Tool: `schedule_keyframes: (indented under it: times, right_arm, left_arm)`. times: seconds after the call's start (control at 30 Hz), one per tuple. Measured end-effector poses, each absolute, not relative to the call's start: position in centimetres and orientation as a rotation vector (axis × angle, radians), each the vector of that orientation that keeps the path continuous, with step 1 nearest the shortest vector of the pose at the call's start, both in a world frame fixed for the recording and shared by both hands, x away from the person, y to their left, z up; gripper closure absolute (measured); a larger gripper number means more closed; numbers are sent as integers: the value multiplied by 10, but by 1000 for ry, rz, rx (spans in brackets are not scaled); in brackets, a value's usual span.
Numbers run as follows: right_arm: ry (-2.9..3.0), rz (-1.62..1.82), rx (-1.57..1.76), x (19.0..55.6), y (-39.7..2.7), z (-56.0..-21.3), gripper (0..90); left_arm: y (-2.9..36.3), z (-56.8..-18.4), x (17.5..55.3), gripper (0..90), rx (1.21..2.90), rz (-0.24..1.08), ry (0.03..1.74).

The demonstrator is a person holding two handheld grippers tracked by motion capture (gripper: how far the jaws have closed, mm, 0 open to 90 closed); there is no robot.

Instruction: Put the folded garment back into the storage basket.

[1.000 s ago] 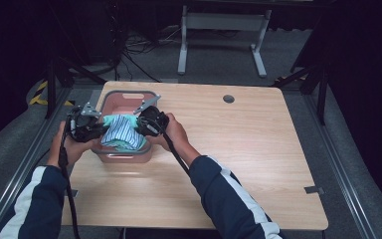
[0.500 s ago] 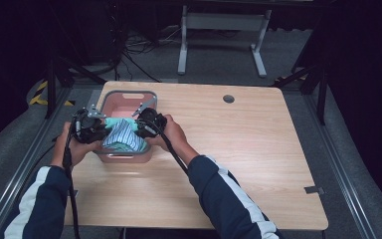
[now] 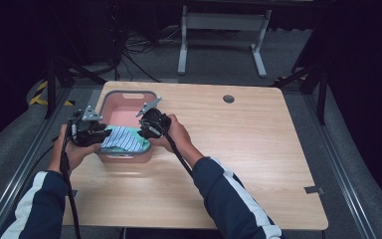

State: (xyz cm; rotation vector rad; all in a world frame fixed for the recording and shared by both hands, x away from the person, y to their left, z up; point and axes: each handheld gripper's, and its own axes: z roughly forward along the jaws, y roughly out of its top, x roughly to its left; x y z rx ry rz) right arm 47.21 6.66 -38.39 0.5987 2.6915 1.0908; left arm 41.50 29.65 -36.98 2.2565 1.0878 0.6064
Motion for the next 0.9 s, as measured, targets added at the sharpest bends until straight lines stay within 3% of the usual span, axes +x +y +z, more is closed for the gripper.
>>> schedule_keyframes:
  times: [0.4, 0.9]
  right_arm:
    - [2635, 1061, 578, 462, 47, -369, 718]
    - [2594, 950, 545, 446, 3, -353, 667]
  left_arm:
    - [277, -361, 402, 573, 2222, 643, 1035]
    - [244, -348, 386, 554, 2178, 651, 938]
